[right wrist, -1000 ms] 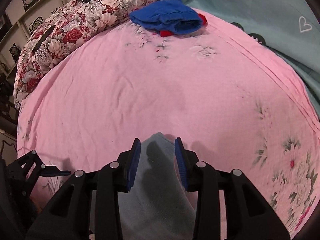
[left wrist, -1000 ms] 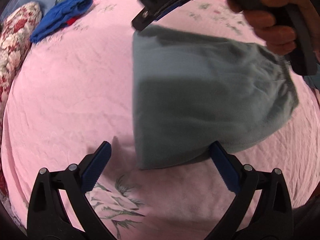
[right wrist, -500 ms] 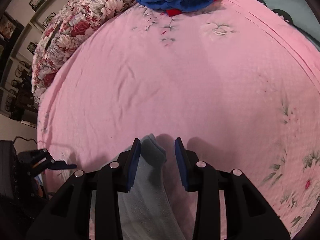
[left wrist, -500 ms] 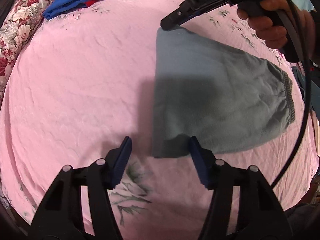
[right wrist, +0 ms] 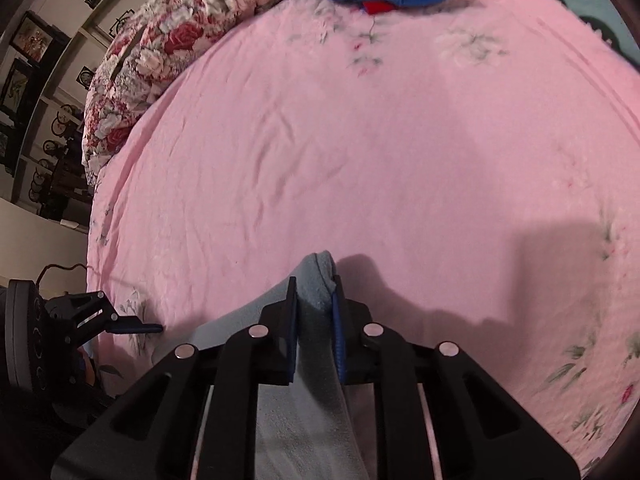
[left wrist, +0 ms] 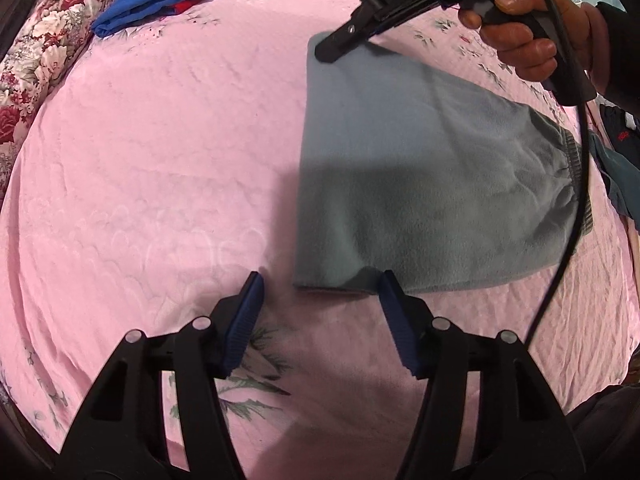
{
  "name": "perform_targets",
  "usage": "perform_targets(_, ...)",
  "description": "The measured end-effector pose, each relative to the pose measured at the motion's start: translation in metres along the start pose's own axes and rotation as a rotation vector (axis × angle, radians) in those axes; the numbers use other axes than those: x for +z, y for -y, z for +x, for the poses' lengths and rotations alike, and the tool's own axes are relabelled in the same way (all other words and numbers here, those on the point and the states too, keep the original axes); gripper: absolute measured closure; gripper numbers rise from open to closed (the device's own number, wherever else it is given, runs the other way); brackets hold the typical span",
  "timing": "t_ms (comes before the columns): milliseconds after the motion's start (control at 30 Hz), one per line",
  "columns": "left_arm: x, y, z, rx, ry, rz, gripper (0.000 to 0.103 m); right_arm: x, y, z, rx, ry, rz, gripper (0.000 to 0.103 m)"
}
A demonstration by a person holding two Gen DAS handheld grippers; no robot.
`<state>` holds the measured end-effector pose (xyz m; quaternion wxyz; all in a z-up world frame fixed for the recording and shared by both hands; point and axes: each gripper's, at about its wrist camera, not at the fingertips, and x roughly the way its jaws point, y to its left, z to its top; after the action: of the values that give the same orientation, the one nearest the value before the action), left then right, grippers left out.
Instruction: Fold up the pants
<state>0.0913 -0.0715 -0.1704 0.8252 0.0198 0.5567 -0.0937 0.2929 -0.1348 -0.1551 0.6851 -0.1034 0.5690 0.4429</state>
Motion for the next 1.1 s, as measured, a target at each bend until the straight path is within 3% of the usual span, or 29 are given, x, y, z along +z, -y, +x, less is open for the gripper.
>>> perform_targets(100, -0.007, 0.007, 0.000, 0.039, 0.003, 0.027, 0.043, -0.004, 0.017, 0.009, -0.039, 0.021, 0.049, 0.089)
perform_targets(167, -0.014, 0.014, 0.001, 0.080, 0.023, 0.060, 0.043, -0.005, 0.025, 0.012, 0.003, 0.046, 0.090, 0.089)
perform_targets(267, -0.009, 0.014, 0.002, 0.063, -0.003, 0.040, 0.043, -0.006, 0.024, 0.012, 0.024, 0.042, 0.098, 0.088)
perform_targets(333, -0.006, 0.014, 0.000, 0.052, -0.028, 0.051, 0.044, -0.005, 0.021, 0.004, 0.002, 0.030, 0.099, 0.080)
perform_targets(400, 0.002, 0.006, -0.006, 0.034, -0.053, 0.033, 0.044, -0.008, 0.017, -0.026, -0.016, 0.098, 0.097, 0.067)
perform_targets(500, 0.014, 0.000, -0.028, 0.038, -0.003, 0.028, 0.040, -0.032, 0.018, -0.085, -0.001, 0.224, 0.130, 0.055)
perform_targets(600, 0.036, 0.011, -0.039, -0.011, 0.039, 0.056, 0.039, -0.070, 0.020, -0.123, -0.038, 0.255, 0.174, 0.054)
perform_targets(767, 0.076, 0.073, -0.037, -0.150, 0.084, 0.155, 0.038, -0.144, 0.033, -0.155, -0.050, 0.310, 0.322, 0.054)
perform_targets(867, 0.073, 0.124, -0.027, -0.255, 0.047, 0.229, 0.038, -0.185, 0.044, -0.159, -0.033, 0.325, 0.416, 0.054)
perform_targets(1000, 0.063, 0.173, -0.012, -0.293, 0.009, 0.303, 0.038, -0.222, 0.049, -0.147, 0.017, 0.301, 0.462, 0.054)
perform_targets(1100, 0.056, 0.188, -0.002, -0.284, -0.012, 0.327, 0.039, -0.236, 0.047, -0.132, 0.055, 0.268, 0.462, 0.054)
